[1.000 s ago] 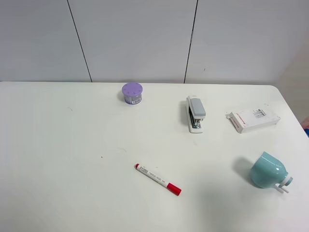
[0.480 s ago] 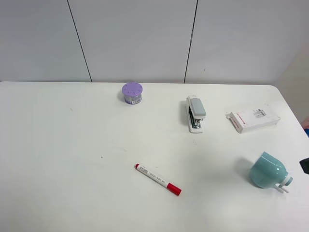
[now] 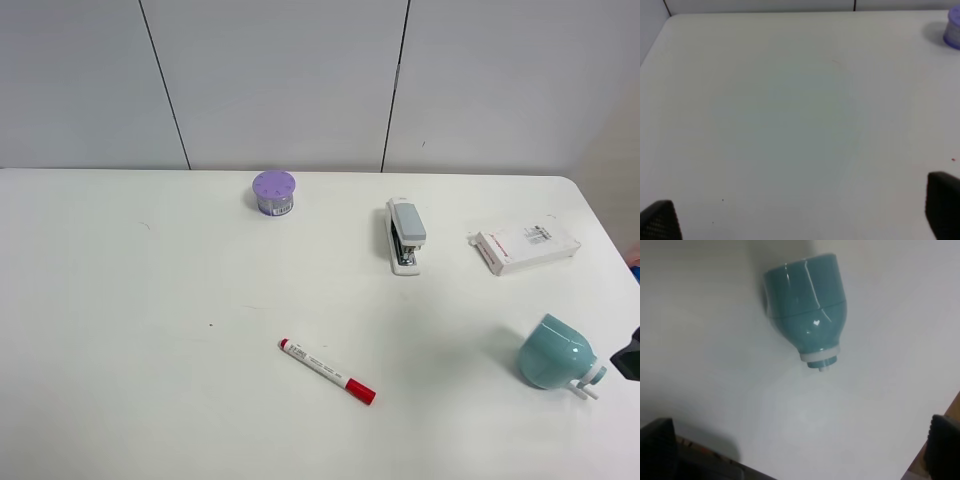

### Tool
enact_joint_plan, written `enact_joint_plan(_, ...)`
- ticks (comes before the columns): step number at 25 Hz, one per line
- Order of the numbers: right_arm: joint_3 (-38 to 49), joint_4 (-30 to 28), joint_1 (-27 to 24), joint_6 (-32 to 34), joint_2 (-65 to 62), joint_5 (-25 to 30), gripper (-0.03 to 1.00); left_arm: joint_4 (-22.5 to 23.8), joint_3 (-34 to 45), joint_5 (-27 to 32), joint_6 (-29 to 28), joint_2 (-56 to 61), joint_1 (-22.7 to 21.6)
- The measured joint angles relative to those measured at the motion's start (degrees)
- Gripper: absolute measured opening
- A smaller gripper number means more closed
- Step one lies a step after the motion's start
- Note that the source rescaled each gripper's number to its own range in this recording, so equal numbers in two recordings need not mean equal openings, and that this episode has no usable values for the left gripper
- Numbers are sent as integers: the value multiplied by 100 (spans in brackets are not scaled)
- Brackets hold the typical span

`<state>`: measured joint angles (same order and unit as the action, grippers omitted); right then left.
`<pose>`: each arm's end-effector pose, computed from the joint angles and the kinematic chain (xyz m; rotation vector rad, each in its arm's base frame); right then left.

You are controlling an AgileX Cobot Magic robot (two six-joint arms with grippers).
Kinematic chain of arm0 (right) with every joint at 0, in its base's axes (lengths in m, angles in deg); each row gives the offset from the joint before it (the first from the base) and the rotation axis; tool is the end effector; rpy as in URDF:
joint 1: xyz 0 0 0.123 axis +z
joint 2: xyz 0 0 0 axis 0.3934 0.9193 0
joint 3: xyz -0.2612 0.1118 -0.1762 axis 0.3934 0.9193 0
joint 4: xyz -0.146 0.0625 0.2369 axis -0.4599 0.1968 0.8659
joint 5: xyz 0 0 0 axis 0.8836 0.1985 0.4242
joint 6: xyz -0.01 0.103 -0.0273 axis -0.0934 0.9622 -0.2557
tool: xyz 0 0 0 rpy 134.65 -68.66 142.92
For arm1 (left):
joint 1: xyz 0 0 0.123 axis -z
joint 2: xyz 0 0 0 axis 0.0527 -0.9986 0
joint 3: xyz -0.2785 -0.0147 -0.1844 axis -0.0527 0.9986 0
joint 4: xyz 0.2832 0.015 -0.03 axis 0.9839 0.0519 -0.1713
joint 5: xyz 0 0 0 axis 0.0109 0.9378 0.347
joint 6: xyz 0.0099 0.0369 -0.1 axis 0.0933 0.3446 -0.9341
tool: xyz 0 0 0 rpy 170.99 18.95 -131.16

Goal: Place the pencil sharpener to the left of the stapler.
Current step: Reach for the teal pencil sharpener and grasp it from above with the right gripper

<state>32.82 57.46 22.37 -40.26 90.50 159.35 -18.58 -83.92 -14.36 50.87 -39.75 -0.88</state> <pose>0.1422 -0.0028 0.3087 -0.7179 2.7683 -0.1232 -0.0118 0.0026 0.2892 -0.0891 2.0176 0.0740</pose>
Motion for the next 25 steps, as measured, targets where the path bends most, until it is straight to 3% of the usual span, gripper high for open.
enact_joint_plan(9, 0, -149, 0, -170, 877, -49, 100, 0, 0, 0, 0, 0, 0)
enact_joint_plan(15, 0, -380, 0, -340, 986, -636, 100, 0, 0, 0, 0, 0, 0)
enact_joint_plan(25, 0, -246, 138, -444, 1917, -1326, 100, 0, 0, 0, 0, 0, 0)
